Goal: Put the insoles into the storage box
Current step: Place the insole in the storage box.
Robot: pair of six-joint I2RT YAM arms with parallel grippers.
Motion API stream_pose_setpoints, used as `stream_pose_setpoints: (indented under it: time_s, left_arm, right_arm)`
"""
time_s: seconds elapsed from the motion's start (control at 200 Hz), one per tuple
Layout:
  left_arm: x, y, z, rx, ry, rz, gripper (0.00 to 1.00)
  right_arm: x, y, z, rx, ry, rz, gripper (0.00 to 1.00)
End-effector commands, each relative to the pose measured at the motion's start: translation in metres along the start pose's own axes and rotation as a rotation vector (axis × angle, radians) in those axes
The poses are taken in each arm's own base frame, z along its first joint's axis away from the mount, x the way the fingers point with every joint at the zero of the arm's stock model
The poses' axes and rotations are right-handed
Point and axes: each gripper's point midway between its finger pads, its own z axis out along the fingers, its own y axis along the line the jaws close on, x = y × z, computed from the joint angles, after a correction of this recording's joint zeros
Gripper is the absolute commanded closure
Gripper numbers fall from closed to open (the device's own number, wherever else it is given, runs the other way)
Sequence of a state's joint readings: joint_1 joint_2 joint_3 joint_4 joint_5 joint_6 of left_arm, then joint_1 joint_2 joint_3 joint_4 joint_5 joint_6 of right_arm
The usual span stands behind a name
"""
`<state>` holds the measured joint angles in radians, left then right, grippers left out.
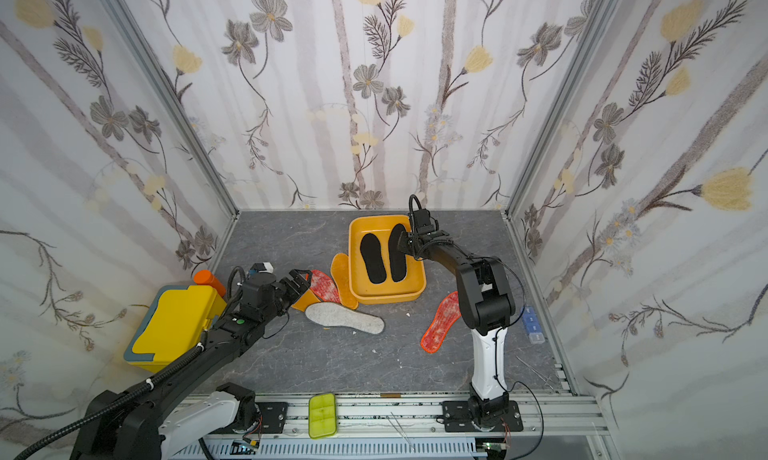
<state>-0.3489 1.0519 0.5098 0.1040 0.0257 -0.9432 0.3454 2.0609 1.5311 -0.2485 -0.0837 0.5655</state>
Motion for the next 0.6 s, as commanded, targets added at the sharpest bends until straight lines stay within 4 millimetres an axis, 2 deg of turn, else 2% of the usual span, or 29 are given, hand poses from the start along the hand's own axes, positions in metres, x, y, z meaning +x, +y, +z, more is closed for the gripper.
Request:
stream_pose_setpoints:
  time_s: [0.0,0.255,0.595]
  left_arm:
    - [-0.003,0.000,0.000,-0.001,-0.014,0.006,0.00]
    - [-0.003,0.001,0.000,-0.003,-0.015,0.007,0.00]
    - [-0.001,0.004,0.000,-0.009,-0.014,0.008,0.00]
  right_arm:
    - [-0.002,-0.003,0.004,0.019,-0.021,0.026,1.00]
    - [0.002,-0.012,0.010,0.073,-0.026,0.031,1.00]
    - [0.008,-0.012,0.016,0.063,-0.015,0.048,1.00]
